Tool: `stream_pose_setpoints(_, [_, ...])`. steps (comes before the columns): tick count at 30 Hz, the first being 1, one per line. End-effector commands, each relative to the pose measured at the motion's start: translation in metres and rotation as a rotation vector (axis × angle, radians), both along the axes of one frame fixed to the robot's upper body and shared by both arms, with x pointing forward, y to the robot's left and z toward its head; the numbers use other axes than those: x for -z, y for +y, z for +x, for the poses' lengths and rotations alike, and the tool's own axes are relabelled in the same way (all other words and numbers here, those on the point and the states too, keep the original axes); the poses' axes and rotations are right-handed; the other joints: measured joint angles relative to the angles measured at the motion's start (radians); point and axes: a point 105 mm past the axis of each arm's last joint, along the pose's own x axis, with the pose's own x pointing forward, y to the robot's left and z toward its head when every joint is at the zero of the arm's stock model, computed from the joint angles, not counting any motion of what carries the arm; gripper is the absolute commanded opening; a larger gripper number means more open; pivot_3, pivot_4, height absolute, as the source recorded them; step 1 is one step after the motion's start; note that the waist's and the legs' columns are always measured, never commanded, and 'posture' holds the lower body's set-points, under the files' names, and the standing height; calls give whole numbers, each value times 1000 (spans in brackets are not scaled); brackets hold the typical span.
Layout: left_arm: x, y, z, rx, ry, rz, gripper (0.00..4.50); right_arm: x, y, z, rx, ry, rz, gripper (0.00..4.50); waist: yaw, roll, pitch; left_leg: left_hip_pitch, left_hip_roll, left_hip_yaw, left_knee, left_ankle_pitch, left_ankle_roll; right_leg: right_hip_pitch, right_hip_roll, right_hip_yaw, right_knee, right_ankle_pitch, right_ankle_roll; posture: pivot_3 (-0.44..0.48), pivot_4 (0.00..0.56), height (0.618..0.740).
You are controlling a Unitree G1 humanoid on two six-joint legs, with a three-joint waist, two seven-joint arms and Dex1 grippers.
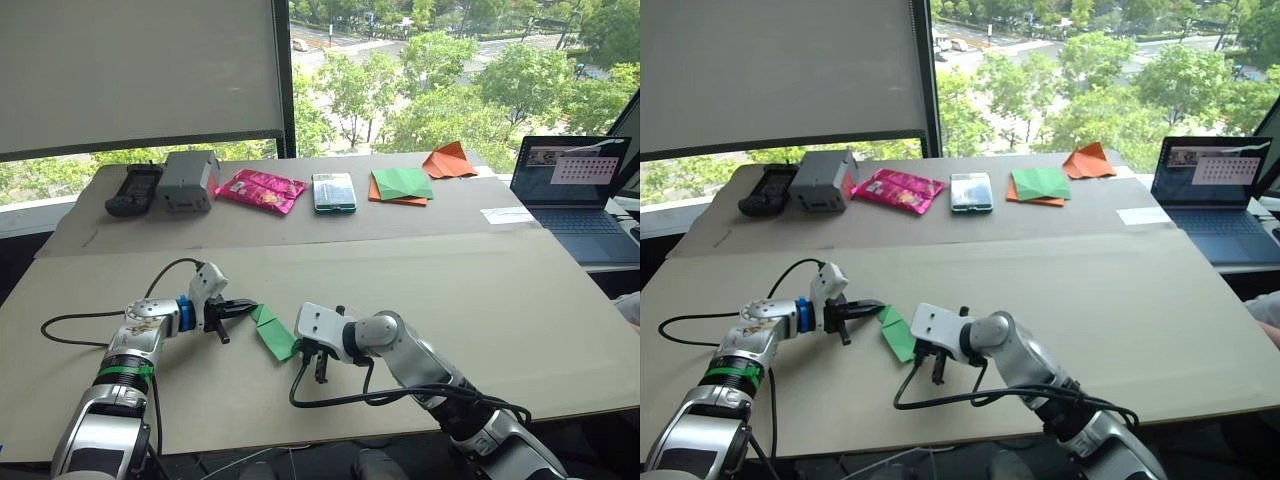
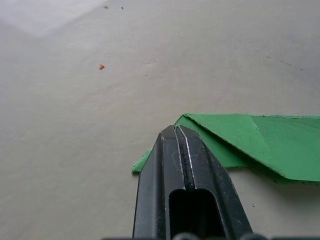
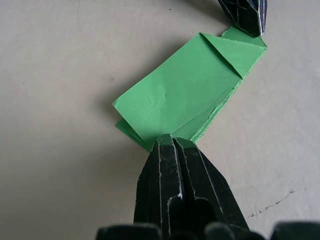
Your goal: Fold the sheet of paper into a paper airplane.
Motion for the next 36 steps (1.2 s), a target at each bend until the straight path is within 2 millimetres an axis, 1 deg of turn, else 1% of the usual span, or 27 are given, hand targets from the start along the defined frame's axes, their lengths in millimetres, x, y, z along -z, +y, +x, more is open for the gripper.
stream_pose_setpoints(1, [-32,2,-1,16,-45,-72,0,40,-22,-5,86,131,-122,8,-1,-2,4,0,0,0,0,0,0,0,0,0,0,0,0,0,150,740])
stream_pose_setpoints(2, [-39,1,-2,25,-56,-83,0,40,-21,-5,86,131,-121,8,-1,-3,5,-1,0,0,0,0,0,-1,0,0,0,0,0,0,150,740])
stream_pose_setpoints(4, [-47,-3,-4,42,-65,-97,0,40,-21,-5,85,131,-120,8,-1,-3,6,-2,0,0,-1,0,0,-2,0,0,0,0,0,0,150,740])
stream_pose_setpoints(6, [-47,-12,-8,86,-57,-101,0,40,-19,-5,82,132,-117,8,-1,-3,6,-1,0,0,-1,0,0,-1,0,0,0,0,0,0,150,740])
stream_pose_setpoints(8, [-41,-20,-11,107,-43,-91,0,40,-18,-5,81,131,-117,8,-1,-3,6,-1,0,0,-1,0,0,-1,0,0,-1,0,0,0,150,740])
stream_pose_setpoints(10, [-30,-24,-13,117,-21,-69,0,40,-18,-5,81,131,-117,8,-1,-3,6,-1,0,0,-1,0,0,-1,0,0,-1,0,0,0,150,740])
stream_pose_setpoints(14, [-8,-27,-16,118,20,-21,0,39,-18,-4,87,129,-116,8,-2,-3,7,-1,0,0,-1,0,0,-1,0,0,-1,0,0,0,150,740])
stream_pose_setpoints(20, [3,-30,-10,109,26,4,0,39,-20,-4,94,132,-116,8,-1,-3,6,-1,0,0,-1,0,0,-1,0,0,-1,0,0,0,150,740])
stream_pose_setpoints(24, [12,-26,-9,104,48,30,0,39,-20,-4,95,132,-115,8,0,-3,6,0,0,0,-1,0,0,-1,0,0,-1,0,0,0,150,740])
stream_pose_setpoints(36, [17,-10,-4,58,56,56,0,37,-22,-1,103,127,-118,8,0,-1,5,0,0,0,-1,0,0,-1,0,0,-1,0,0,0,150,740])
